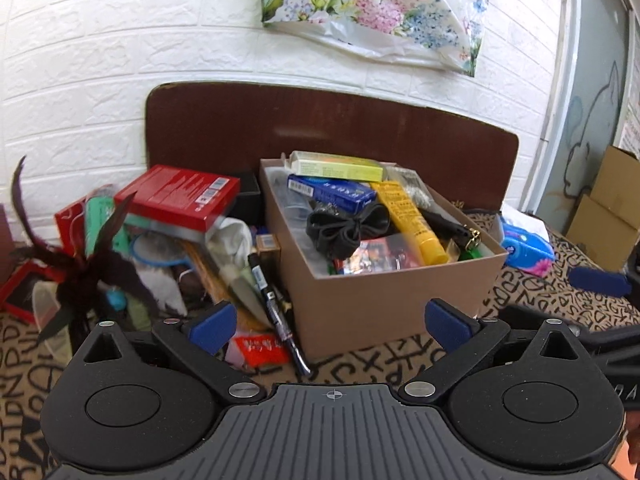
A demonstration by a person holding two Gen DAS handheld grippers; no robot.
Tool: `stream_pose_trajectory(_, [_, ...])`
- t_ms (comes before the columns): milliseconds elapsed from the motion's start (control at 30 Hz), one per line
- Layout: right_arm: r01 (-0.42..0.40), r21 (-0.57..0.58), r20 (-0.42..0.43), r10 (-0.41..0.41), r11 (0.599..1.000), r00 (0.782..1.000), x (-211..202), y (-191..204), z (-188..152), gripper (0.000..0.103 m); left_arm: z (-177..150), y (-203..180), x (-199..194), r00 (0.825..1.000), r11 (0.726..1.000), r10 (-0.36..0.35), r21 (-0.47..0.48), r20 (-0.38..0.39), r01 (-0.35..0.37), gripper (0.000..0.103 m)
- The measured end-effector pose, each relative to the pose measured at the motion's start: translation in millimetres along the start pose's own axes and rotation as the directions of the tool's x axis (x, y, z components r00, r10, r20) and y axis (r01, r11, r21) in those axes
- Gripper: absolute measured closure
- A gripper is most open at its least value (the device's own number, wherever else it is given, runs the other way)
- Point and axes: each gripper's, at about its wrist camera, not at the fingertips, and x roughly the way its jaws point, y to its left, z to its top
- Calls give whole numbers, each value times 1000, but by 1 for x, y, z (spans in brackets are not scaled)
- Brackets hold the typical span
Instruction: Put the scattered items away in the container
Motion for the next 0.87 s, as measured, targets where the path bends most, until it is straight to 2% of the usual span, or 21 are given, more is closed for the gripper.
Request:
stream_pose_trajectory(200, [25,15,-27,-25,1000,999,-10,-3,-12,1,-6,-7,-8,998,998,55,32,-3,-55,0])
stream_pose_trajectory(600, [28,12,-46,-27,1000,999,-7,0,-18,0,-12,-8,-6,997,998,57,11,-58,-57,0])
stream_pose_trajectory(867, [23,25,-55,-21,999,998,-4,0,-19,1,-15,-7,-4,998,999,32,16,-51,-31,0])
